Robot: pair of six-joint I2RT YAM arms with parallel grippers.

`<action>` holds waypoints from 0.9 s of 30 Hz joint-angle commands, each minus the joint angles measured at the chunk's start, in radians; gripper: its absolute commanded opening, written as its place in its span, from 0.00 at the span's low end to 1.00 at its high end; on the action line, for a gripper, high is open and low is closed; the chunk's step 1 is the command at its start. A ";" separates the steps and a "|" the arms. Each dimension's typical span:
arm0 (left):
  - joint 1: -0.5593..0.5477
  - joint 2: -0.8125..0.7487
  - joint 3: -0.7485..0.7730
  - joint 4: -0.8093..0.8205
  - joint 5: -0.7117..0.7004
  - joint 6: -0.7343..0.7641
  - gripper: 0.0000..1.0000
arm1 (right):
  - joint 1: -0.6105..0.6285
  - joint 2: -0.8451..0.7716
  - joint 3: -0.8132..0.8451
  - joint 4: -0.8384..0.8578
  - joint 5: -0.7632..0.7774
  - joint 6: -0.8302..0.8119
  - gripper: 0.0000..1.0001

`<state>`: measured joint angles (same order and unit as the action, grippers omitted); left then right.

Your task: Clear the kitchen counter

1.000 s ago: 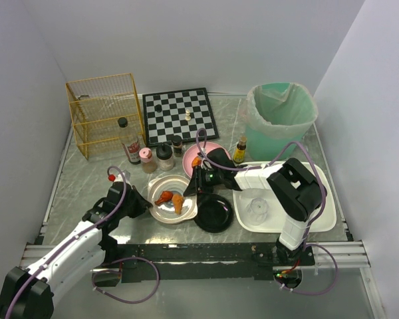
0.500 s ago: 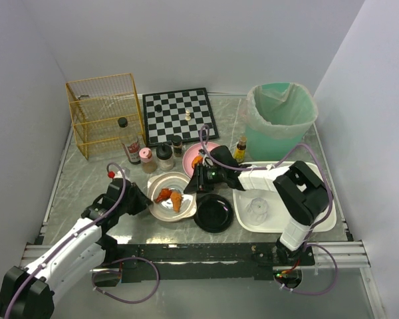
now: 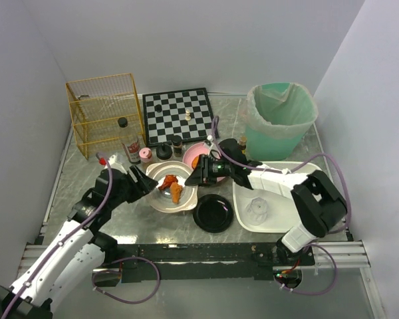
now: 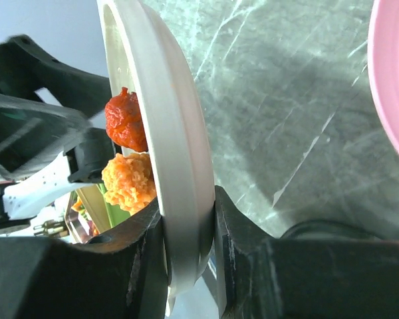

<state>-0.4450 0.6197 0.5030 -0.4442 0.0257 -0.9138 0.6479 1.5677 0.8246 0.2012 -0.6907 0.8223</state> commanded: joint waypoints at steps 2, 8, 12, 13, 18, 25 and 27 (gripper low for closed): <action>-0.004 -0.044 0.130 -0.017 -0.023 -0.022 0.73 | -0.062 -0.165 0.061 -0.048 -0.064 -0.008 0.00; -0.004 -0.055 0.241 -0.057 -0.069 0.001 0.76 | -0.145 -0.238 0.177 -0.259 -0.036 -0.040 0.00; -0.004 -0.038 0.288 -0.080 -0.076 0.026 0.77 | -0.206 -0.265 0.257 -0.281 -0.055 0.007 0.00; -0.003 -0.037 0.292 -0.080 -0.073 0.026 0.77 | -0.224 -0.273 0.283 -0.292 -0.044 0.021 0.00; -0.003 -0.051 0.270 -0.070 -0.060 0.010 0.77 | -0.313 -0.259 0.462 -0.428 -0.023 0.050 0.00; -0.004 -0.064 0.259 -0.070 -0.047 0.000 0.77 | -0.490 -0.196 0.660 -0.514 -0.017 0.120 0.00; -0.004 -0.067 0.262 -0.079 -0.053 0.004 0.77 | -0.533 -0.180 0.705 -0.534 -0.006 0.136 0.00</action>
<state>-0.4465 0.5697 0.7593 -0.5217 -0.0299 -0.9073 0.1894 1.3903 1.3922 -0.3782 -0.6598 0.8562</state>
